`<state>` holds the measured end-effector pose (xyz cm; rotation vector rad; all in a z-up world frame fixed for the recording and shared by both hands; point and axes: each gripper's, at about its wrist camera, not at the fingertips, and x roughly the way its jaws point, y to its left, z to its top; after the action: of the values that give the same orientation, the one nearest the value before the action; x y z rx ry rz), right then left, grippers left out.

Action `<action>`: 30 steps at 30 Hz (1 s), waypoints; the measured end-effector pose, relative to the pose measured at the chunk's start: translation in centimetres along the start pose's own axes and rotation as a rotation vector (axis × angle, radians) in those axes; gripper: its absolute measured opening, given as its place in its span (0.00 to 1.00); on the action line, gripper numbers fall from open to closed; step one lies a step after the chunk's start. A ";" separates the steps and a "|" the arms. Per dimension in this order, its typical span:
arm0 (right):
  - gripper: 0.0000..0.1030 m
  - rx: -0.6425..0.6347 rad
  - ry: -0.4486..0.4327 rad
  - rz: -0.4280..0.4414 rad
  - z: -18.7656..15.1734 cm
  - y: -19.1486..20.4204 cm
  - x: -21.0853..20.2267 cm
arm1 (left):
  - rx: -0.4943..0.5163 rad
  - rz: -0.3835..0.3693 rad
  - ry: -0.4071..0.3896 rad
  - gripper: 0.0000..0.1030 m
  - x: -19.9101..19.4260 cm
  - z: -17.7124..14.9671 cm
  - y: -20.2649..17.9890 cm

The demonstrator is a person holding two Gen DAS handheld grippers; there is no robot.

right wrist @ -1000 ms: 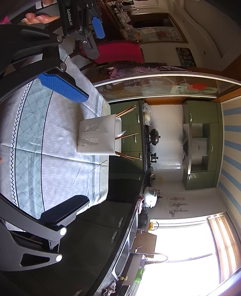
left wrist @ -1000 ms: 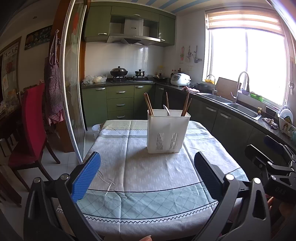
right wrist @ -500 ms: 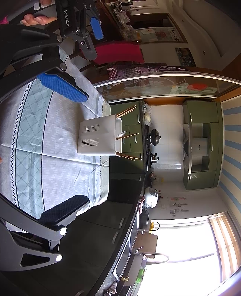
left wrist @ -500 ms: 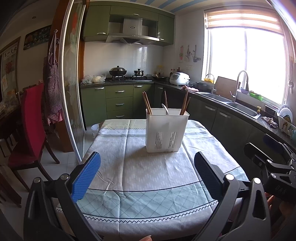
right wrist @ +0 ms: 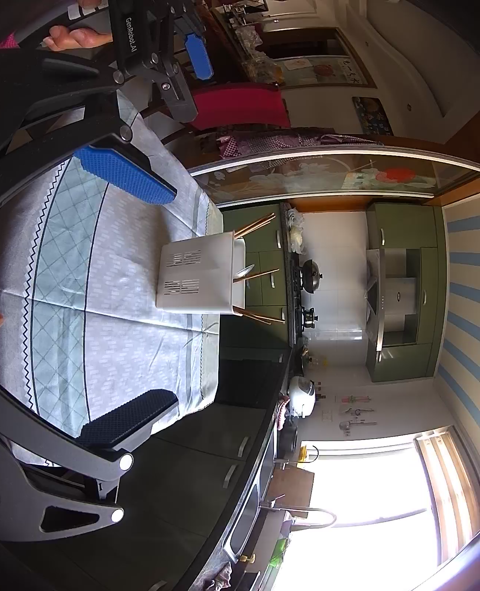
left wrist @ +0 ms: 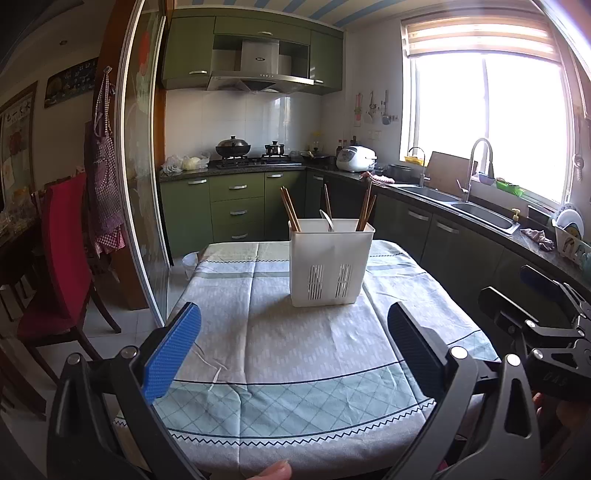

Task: Organize utensils

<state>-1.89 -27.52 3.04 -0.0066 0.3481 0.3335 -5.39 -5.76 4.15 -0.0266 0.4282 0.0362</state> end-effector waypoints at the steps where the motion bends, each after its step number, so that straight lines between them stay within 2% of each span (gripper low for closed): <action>1: 0.96 0.000 0.000 0.000 0.0 0.0 0.0 | -0.001 -0.003 -0.002 0.93 -0.1 0.0 0.0; 30: 0.96 -0.012 0.016 0.008 -0.8 0.0 0.8 | -0.007 -0.041 0.040 0.94 0.5 0.0 0.1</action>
<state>-1.43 -27.34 2.06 -0.0197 0.3616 0.3434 -4.92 -5.62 3.98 -0.0435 0.4675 -0.0034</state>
